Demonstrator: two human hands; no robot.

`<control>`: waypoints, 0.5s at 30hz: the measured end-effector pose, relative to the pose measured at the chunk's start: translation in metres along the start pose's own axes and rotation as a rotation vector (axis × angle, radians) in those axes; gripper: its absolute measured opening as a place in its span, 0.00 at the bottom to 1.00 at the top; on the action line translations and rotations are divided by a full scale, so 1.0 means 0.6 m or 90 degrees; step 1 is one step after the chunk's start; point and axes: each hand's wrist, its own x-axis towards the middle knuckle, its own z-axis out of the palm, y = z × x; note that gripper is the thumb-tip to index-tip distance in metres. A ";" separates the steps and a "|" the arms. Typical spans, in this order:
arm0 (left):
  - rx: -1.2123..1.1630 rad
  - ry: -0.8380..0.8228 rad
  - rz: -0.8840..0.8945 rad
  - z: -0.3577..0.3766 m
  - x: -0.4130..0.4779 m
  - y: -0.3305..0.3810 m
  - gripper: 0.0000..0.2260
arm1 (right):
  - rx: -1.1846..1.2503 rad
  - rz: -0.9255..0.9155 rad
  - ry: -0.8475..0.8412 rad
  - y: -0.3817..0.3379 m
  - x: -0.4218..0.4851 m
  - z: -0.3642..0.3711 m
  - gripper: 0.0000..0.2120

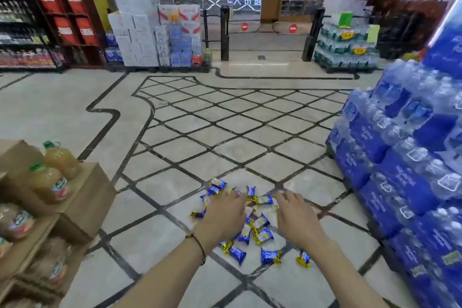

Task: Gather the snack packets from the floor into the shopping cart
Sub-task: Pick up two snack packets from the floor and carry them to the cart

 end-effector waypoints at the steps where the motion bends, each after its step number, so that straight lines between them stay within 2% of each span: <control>1: -0.007 -0.025 0.006 0.024 0.032 -0.017 0.13 | -0.004 0.009 -0.027 0.005 0.032 0.025 0.24; 8: 0.027 -0.149 0.030 0.196 0.252 -0.114 0.18 | 0.042 0.048 -0.100 0.080 0.216 0.237 0.24; 12: 0.034 -0.223 0.045 0.335 0.337 -0.163 0.18 | 0.102 0.056 -0.147 0.131 0.270 0.386 0.27; 15: 0.054 -0.256 0.054 0.467 0.393 -0.201 0.20 | 0.102 0.088 -0.181 0.166 0.308 0.525 0.24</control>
